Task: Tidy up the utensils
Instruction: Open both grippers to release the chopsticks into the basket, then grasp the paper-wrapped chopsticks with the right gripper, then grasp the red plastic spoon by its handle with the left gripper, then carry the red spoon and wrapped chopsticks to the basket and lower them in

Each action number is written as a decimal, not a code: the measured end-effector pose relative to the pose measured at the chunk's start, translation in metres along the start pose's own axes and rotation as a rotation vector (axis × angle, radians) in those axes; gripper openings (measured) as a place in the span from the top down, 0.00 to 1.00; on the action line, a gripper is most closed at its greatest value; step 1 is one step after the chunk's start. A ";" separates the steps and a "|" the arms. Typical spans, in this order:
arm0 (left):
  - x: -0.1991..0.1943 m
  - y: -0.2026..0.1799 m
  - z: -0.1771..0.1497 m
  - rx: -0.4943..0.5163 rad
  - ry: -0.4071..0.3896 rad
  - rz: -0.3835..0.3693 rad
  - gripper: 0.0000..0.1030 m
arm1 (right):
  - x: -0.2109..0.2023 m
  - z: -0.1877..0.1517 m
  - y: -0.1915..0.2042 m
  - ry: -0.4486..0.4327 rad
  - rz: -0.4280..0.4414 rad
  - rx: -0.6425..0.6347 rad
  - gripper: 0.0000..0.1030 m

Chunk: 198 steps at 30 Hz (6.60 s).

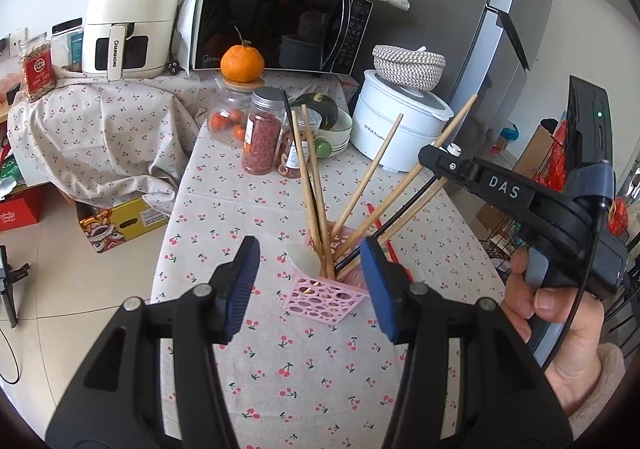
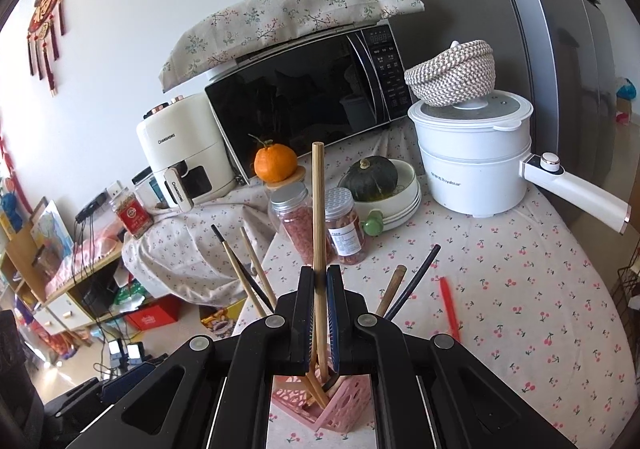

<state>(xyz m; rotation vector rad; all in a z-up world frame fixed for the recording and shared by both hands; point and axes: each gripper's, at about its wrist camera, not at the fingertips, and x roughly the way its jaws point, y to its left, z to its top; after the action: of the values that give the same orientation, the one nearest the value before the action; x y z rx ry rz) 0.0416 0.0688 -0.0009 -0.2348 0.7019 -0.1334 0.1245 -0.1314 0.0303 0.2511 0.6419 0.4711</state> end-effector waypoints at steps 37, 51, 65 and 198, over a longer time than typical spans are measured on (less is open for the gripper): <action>0.058 -0.046 -0.044 0.057 0.361 -0.015 0.21 | 0.000 -0.056 -0.143 0.411 -0.158 0.211 0.42; 0.064 -0.038 -0.041 0.035 0.391 -0.028 0.21 | 0.107 -0.076 -0.125 0.561 -0.119 0.141 0.82; 0.063 -0.044 -0.048 0.068 0.408 -0.037 0.21 | 0.110 -0.084 -0.110 0.588 -0.255 -0.017 0.95; 0.077 -0.053 0.004 0.153 -0.304 -0.023 0.89 | -0.080 0.004 -0.107 0.016 -0.098 0.174 0.95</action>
<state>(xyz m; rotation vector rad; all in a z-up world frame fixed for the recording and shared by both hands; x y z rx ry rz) 0.1004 0.0032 -0.0325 -0.1124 0.3843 -0.1681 0.1073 -0.2638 0.0352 0.3791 0.7088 0.3241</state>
